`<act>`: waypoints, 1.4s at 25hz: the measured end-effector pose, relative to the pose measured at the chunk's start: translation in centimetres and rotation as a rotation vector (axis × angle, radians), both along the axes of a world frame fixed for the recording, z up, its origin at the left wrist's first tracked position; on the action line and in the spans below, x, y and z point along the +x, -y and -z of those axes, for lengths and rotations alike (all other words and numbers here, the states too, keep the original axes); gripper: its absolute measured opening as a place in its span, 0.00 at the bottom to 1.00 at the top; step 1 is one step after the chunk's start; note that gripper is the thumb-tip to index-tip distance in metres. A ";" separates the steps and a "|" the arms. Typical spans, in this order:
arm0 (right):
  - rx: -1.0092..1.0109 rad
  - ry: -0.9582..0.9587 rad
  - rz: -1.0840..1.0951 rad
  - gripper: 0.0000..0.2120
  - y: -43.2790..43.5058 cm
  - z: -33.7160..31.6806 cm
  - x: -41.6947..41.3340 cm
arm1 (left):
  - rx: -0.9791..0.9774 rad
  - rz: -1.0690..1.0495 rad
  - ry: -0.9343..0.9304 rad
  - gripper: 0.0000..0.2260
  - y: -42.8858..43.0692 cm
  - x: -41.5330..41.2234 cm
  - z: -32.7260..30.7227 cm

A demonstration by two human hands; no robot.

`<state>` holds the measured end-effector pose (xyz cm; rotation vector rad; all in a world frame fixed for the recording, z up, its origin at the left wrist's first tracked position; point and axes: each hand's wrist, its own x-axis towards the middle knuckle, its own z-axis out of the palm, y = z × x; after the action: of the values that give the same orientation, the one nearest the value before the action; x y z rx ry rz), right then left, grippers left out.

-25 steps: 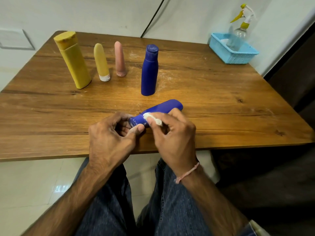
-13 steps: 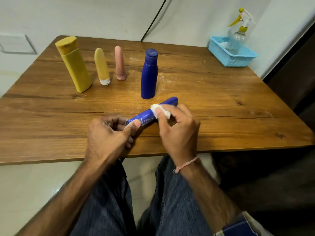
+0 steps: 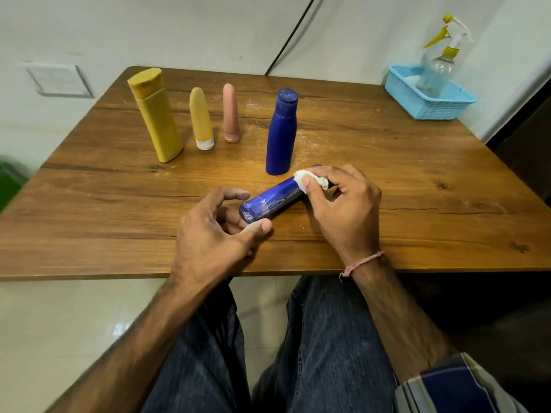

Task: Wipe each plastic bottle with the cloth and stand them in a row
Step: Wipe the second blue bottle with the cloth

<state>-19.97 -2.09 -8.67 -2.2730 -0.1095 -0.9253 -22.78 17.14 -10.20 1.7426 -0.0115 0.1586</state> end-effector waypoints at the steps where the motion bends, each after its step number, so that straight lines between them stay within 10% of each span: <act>1: 0.013 0.003 0.008 0.08 -0.2 -0.2 0.0 | 0.011 -0.004 0.017 0.17 0.1 0.0 0.2; 7: -0.102 0.022 -0.209 0.05 -5.2 0.5 -4.0 | 0.076 0.001 0.096 0.11 -0.2 -0.5 0.5; 11: -0.013 0.040 0.017 0.06 -1.3 -0.5 -1.2 | -0.019 0.056 0.075 0.14 -0.1 -0.4 0.8; 15: -0.118 0.000 -0.285 0.06 -4.5 -0.1 -4.3 | 0.028 0.067 0.120 0.10 -0.5 -0.5 0.8; 35: -0.091 0.027 -0.064 0.05 -1.8 0.7 -2.4 | -0.054 0.154 0.019 0.15 -0.6 -0.4 0.6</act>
<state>-22.32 -0.26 -9.32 -2.3268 -0.2399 -0.9345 -23.16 17.74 -10.81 1.6793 -0.1529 0.0619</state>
